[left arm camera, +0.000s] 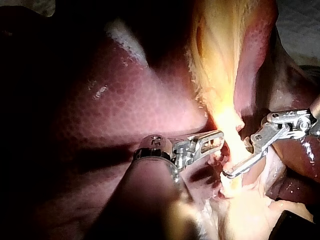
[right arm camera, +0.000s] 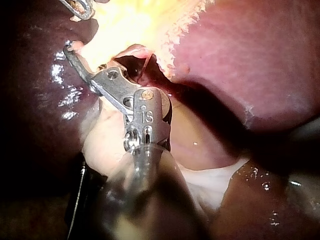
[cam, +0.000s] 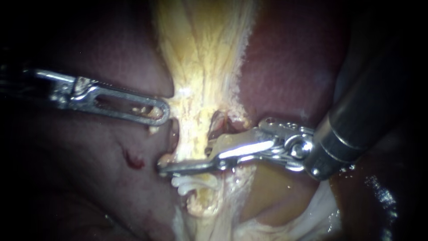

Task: Going back third clip left tube

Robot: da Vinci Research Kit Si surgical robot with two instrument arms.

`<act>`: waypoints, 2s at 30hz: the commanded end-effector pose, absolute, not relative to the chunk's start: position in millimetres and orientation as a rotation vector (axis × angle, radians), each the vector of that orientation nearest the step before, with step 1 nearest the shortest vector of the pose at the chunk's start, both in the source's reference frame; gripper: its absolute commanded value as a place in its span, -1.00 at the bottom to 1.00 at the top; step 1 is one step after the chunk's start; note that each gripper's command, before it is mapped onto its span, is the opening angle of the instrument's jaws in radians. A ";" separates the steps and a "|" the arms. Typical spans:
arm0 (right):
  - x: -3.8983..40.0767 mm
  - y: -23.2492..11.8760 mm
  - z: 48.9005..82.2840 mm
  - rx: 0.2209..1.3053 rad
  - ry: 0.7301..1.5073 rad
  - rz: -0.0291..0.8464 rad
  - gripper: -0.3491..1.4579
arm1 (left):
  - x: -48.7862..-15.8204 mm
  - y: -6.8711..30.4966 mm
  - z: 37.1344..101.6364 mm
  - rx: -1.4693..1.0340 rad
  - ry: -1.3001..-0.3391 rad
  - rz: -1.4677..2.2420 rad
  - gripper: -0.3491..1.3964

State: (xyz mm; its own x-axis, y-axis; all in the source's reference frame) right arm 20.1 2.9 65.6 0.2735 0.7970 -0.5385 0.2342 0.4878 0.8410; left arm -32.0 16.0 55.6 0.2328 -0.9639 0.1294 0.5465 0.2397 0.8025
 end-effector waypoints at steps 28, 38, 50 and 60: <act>19.3 3.9 67.1 0.693 1.369 0.434 -0.07 | -32.0 16.0 55.5 0.708 -0.720 -1.166 -1.00; 13.1 4.4 66.2 0.604 1.322 0.351 -0.07 | -32.0 16.0 55.6 0.708 -0.721 -1.166 -1.00; 6.2 5.3 62.6 0.560 1.316 0.291 -0.07 | -32.0 16.0 55.6 0.708 -0.721 -1.166 -1.00; 3.2 6.0 61.0 0.524 1.324 0.246 -0.07 | -32.1 16.1 55.7 0.708 -0.721 -1.166 -1.00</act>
State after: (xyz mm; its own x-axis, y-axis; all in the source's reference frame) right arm 3.2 6.0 61.0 0.2394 0.4585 -0.8558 0.1211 0.8604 0.4949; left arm -32.1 16.1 55.7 0.2329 -0.9637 0.1305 0.5466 0.2407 0.8021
